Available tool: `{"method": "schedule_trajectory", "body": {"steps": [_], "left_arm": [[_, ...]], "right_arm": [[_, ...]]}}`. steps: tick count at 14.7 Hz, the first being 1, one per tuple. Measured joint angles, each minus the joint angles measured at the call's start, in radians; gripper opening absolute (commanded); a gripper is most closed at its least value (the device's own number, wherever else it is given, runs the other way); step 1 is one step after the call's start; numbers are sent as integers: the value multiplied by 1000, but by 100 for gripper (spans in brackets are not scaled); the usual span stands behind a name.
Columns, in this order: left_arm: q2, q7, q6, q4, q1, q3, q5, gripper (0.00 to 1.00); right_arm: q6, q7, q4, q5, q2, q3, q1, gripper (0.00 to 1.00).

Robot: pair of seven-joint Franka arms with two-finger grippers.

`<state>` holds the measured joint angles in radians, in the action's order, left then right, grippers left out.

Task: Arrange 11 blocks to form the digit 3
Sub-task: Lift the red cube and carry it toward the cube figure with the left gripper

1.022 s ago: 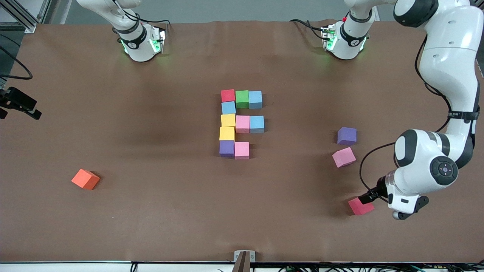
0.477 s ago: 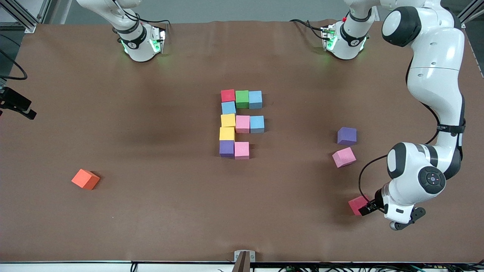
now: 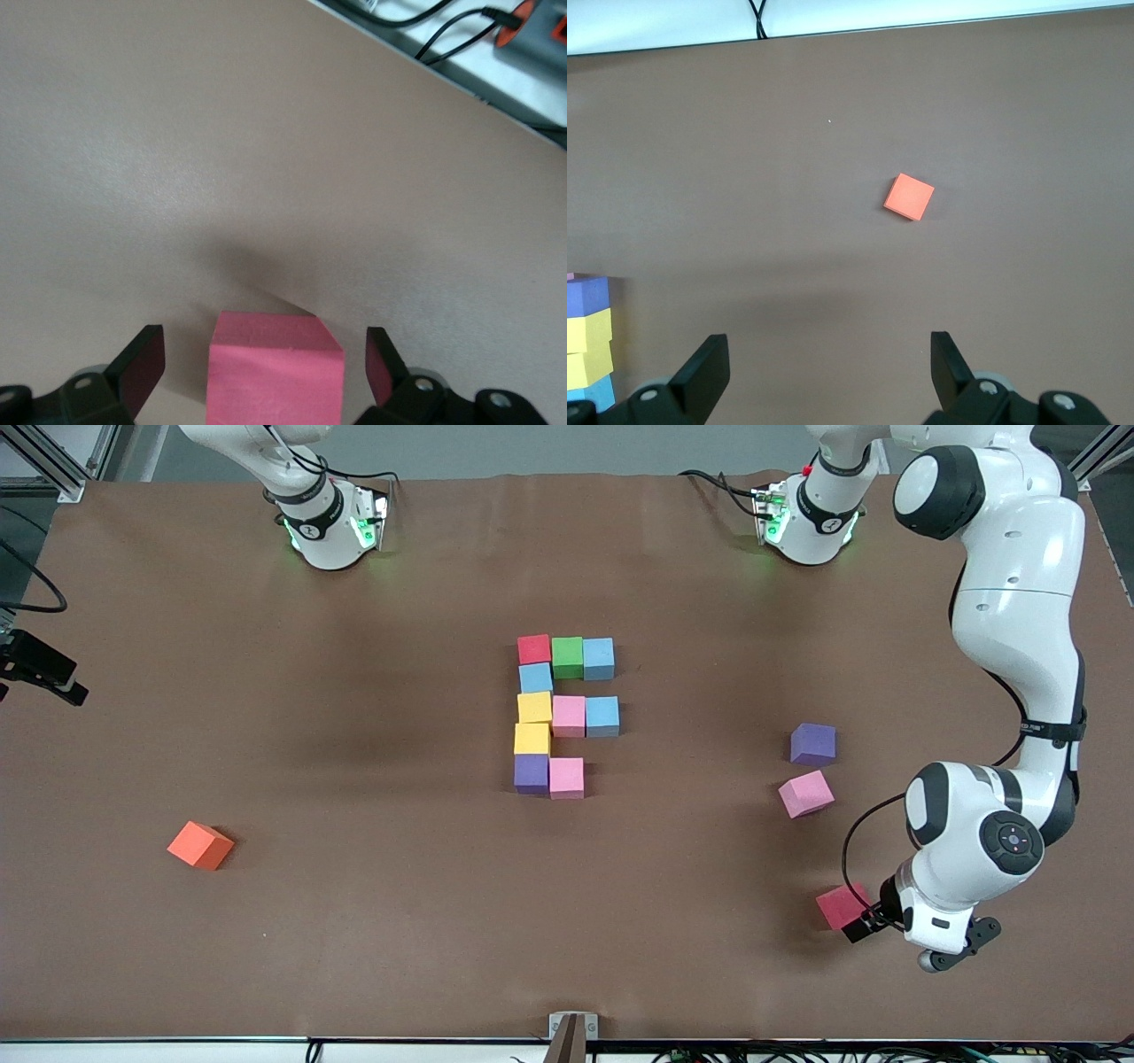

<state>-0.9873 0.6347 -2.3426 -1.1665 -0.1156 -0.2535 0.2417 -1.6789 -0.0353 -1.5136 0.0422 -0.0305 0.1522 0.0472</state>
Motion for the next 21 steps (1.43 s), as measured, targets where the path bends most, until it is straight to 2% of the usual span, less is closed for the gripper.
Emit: {"method": "schedule_trajectory", "body": {"steps": [3,5,7,9,11,12,15,21], "left_arm": [[-23,1,-15,1,0,0,-38,97],[-30,2,-16,1,0,0,-66,84],[-32,3,-15,1,0,0,-99,66],[-32,7,-14,1,0,0,-111,41],[-31,49,-13,1,0,0,-111,21],[-30,85,-9,1,1,-2,-111,18],[-15,193,46,4,24,-14,-112,17],[73,535,172,8,143,-17,-112,15]], "right_arm": [[0,0,0,0,-1,2,0,100],[0,0,0,0,-1,4,0,100],[0,0,0,-1,-1,5,-1,100],[1,0,0,-1,-1,5,0,100],[3,0,0,-1,-2,5,-1,100],[6,0,0,-1,-2,6,-1,100],[8,0,-1,-2,-8,13,-8,100],[8,0,-2,-3,-14,14,-8,100]]}}
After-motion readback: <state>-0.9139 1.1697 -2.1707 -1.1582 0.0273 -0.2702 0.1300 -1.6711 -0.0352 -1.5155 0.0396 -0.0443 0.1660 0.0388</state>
